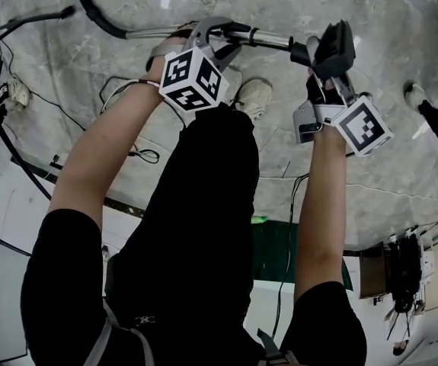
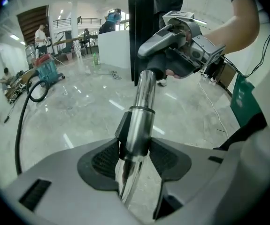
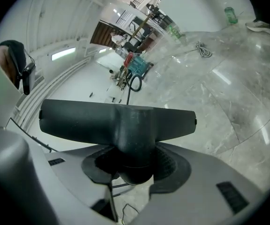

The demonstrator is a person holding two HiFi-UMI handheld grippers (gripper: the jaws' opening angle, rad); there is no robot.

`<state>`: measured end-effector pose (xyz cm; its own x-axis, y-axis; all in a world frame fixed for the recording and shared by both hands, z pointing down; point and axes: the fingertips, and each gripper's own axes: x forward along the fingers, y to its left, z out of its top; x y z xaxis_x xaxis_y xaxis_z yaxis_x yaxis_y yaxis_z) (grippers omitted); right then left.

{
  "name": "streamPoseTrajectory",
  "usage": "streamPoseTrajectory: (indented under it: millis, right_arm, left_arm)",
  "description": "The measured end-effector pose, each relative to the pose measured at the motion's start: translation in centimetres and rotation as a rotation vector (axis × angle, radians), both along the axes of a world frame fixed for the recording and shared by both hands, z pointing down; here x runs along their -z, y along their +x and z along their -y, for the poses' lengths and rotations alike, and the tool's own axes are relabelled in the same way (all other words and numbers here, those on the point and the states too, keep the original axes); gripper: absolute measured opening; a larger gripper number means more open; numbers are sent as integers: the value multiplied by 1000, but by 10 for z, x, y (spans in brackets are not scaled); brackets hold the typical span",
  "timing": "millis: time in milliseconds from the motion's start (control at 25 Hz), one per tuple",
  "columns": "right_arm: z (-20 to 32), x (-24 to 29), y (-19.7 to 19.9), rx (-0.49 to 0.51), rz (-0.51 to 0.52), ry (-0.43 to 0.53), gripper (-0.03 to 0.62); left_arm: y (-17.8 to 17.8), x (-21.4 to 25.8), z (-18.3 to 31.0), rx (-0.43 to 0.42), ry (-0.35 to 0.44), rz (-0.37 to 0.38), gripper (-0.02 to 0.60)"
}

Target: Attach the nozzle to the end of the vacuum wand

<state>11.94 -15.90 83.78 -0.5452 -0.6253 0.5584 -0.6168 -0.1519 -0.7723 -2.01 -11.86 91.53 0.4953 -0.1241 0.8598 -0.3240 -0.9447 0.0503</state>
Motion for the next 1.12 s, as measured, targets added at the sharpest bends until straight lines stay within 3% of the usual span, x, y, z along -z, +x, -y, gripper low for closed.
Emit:
streamPoseTrajectory:
  millis: [240, 400, 480, 680, 760, 840, 960, 1040, 1120]
  right_arm:
    - [12, 18, -11, -22, 22, 79, 184]
    - [21, 35, -25, 89, -37, 211, 183]
    - [22, 40, -33, 145, 4, 265, 181]
    - [7, 47, -47, 242, 220, 339, 179]
    - [4, 56, -51, 260, 222, 355, 179]
    - [10, 58, -46, 154, 121, 329, 179]
    - [13, 53, -30, -102, -103, 238, 179]
    - [10, 51, -29, -143, -129, 227, 178]
    - [6, 50, -33, -99, -90, 248, 178]
  left_arm:
    - [-3, 19, 2, 7, 16, -23, 207]
    - [-3, 23, 3, 15, 11, -30, 207]
    - [-6, 26, 3, 17, -3, -49, 207]
    - [-15, 38, -9, -10, -78, -131, 202]
    - [-17, 44, -12, 0, -76, -138, 202]
    - [-16, 47, -4, 41, -50, -126, 202]
    - [-10, 45, 3, 75, -33, -111, 202]
    - [-9, 43, -1, 67, -44, -120, 202]
    - [-10, 41, -5, 41, -48, -133, 202]
